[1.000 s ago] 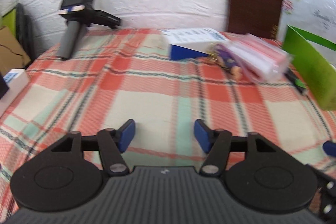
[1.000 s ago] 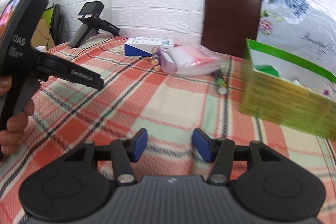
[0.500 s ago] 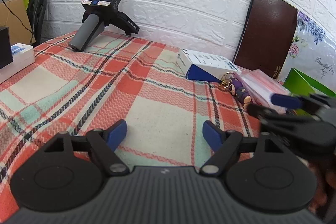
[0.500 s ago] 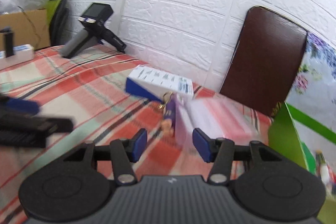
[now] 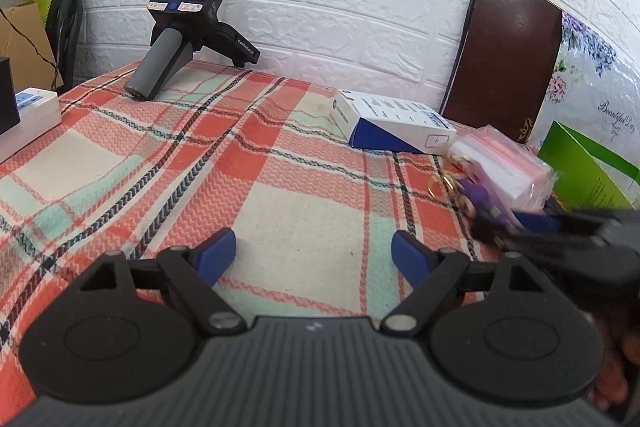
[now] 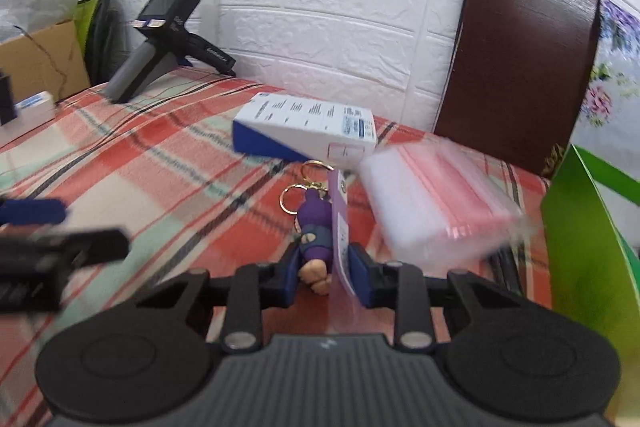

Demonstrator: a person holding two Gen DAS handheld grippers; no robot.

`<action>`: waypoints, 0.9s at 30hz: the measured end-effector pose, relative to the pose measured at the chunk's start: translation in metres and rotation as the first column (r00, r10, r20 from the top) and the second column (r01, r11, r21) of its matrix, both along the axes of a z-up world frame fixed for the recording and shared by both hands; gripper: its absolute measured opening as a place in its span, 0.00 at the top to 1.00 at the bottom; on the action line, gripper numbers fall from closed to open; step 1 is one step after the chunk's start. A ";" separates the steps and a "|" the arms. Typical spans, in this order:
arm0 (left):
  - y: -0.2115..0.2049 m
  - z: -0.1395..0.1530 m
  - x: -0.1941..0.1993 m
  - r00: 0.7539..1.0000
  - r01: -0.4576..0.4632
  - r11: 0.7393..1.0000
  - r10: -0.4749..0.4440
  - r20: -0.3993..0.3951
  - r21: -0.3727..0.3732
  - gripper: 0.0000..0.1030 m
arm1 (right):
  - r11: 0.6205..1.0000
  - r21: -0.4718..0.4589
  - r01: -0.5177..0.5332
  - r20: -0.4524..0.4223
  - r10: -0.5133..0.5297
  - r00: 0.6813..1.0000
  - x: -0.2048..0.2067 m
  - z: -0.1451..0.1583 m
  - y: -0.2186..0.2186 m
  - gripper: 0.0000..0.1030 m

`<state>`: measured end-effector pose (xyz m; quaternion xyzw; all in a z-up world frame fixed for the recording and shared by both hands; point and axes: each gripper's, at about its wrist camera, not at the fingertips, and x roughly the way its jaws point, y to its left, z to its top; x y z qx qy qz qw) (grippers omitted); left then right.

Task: Organize objects
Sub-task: 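Lift and carry the keychain over the green box with the right gripper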

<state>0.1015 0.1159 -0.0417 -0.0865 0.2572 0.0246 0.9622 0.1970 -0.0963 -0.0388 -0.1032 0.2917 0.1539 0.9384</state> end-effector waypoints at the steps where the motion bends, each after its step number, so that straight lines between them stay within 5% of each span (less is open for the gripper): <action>1: 0.000 0.000 0.000 1.000 0.001 1.000 -0.001 -0.002 0.004 0.15 | 1.000 0.005 -0.007 -0.002 0.007 1.000 -0.013 0.000 -0.005 0.74; 9: -0.019 0.004 0.003 0.998 0.021 0.994 -0.015 -0.061 0.107 0.13 | 0.995 0.046 0.084 0.005 -0.085 0.996 -0.124 0.004 -0.066 0.75; 13: -0.047 0.021 -0.009 0.987 0.119 0.992 -0.123 -0.100 -0.040 0.14 | 0.977 0.057 0.207 0.006 -0.207 0.978 -0.152 0.005 -0.095 0.75; 18: -0.118 0.044 -0.023 0.900 0.388 0.909 -0.410 -0.150 -0.153 0.12 | 0.971 0.079 0.226 -0.002 -0.226 0.974 -0.156 0.006 -0.103 0.69; 22: -0.161 0.043 -0.019 0.816 0.486 0.840 -0.535 -0.219 -0.241 0.08 | 0.978 0.073 0.194 0.013 -0.195 0.981 -0.163 0.003 -0.101 0.62; 27: -0.188 0.019 -0.006 0.791 0.456 0.859 -0.511 -0.336 -0.234 0.07 | 0.973 0.112 0.203 0.003 -0.204 0.979 -0.161 0.002 -0.110 0.57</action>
